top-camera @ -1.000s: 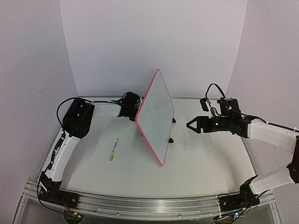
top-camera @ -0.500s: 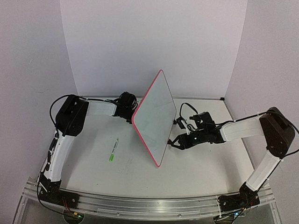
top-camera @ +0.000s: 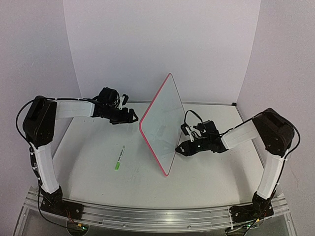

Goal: Write a sentence on the whiteboard
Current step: Move the whiteboard to the center of the board.

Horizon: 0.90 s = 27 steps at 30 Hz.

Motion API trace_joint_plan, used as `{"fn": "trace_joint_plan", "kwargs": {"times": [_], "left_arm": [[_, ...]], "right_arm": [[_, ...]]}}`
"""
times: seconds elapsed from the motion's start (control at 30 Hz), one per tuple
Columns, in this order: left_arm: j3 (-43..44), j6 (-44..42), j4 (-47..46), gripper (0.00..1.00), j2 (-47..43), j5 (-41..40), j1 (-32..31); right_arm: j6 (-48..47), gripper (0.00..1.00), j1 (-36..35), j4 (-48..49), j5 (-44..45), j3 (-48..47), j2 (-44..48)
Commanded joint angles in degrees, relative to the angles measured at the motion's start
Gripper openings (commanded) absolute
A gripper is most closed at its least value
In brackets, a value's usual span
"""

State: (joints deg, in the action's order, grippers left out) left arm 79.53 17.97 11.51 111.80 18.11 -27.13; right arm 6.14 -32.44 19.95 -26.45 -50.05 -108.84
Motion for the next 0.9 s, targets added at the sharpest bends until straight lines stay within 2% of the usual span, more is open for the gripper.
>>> {"fn": "trace_joint_plan", "kwargs": {"times": [0.0, 0.17, 0.27, 0.5, 0.87], "left_arm": [[-2.8, 1.0, 0.4, 0.84, -7.6, -4.4, 0.1], [-4.2, 0.7, 3.2, 0.84, -11.6, -7.9, 0.4], [-5.2, 0.7, 4.7, 0.85, -14.2, -10.3, 0.7], [-9.4, 2.2, 7.8, 0.86, -19.4, -13.7, 1.5], [-16.2, 4.5, 11.2, 0.89, -28.3, -18.6, 2.5]], "right_arm": [[-2.5, 0.46, 0.2, 2.3, -2.5, -2.9, -2.2], [-2.9, 0.37, -0.9, 0.8, -5.2, -3.2, -3.3], [-3.0, 0.27, -3.1, -0.1, -4.1, -3.2, -3.3], [-1.0, 0.27, -10.1, 2.3, 2.7, -3.6, -3.4], [4.5, 0.25, -22.3, 8.6, 25.3, -10.0, -11.7]]}}
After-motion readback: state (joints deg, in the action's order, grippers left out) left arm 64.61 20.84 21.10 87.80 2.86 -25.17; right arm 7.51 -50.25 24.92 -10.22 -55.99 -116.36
